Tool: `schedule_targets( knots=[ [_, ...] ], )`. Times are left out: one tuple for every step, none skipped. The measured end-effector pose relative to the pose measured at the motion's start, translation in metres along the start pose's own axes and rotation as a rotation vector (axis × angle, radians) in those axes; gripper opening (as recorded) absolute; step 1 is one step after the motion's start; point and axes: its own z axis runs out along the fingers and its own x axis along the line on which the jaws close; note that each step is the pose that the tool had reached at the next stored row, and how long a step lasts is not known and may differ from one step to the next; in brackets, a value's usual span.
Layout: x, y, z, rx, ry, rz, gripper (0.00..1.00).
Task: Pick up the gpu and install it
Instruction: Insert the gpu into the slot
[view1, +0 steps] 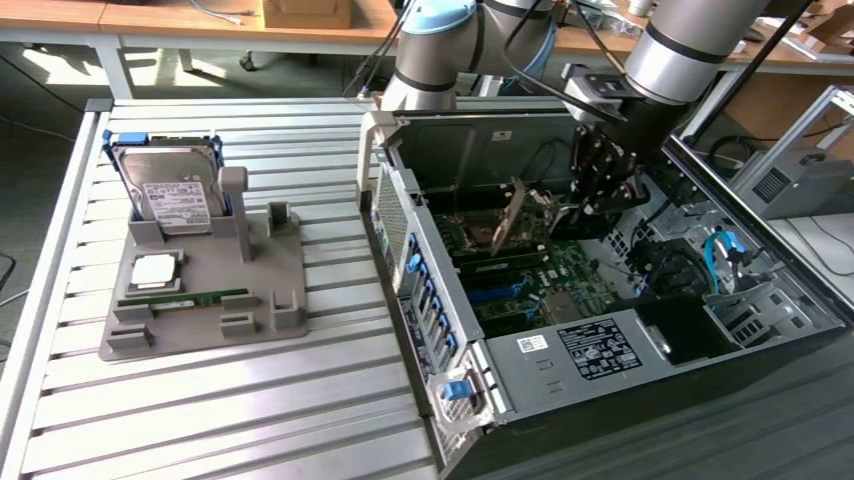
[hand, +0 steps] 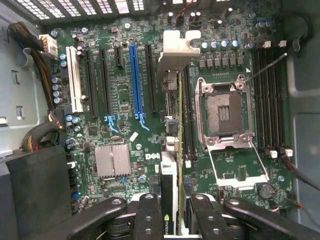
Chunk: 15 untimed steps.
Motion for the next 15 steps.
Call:
schedule_targets(
  knots=[
    [0.0, 0.0, 0.0, 0.0, 0.0002, -0.006, 0.27],
    [0.0, 0.0, 0.0, 0.0001, 0.0004, -0.011, 0.27],
    [0.0, 0.0, 0.0, 0.0001, 0.0005, -0.017, 0.27],
    [0.0, 0.0, 0.0, 0.0002, 0.0006, -0.022, 0.27],
    [0.0, 0.0, 0.0, 0.0002, 0.0008, -0.028, 0.27],
    [0.0, 0.0, 0.0, 0.0002, 0.0009, -0.032, 0.27],
    [0.0, 0.0, 0.0, 0.0003, 0.0011, -0.038, 0.27],
    [0.0, 0.0, 0.0, 0.0003, 0.0013, -0.043, 0.27],
    [0.0, 0.0, 0.0, 0.0003, 0.0015, -0.05, 0.27],
    [0.0, 0.0, 0.0, 0.0004, 0.0017, -0.058, 0.27],
    [0.0, 0.0, 0.0, 0.0005, 0.0019, -0.065, 0.27],
    [0.0, 0.0, 0.0, 0.0005, 0.0021, -0.07, 0.27],
    [0.0, 0.0, 0.0, 0.0006, 0.0023, -0.077, 0.27],
    [0.0, 0.0, 0.0, 0.0006, 0.0025, -0.083, 0.27],
    [0.0, 0.0, 0.0, 0.0006, 0.0027, -0.089, 0.27]
  ],
)
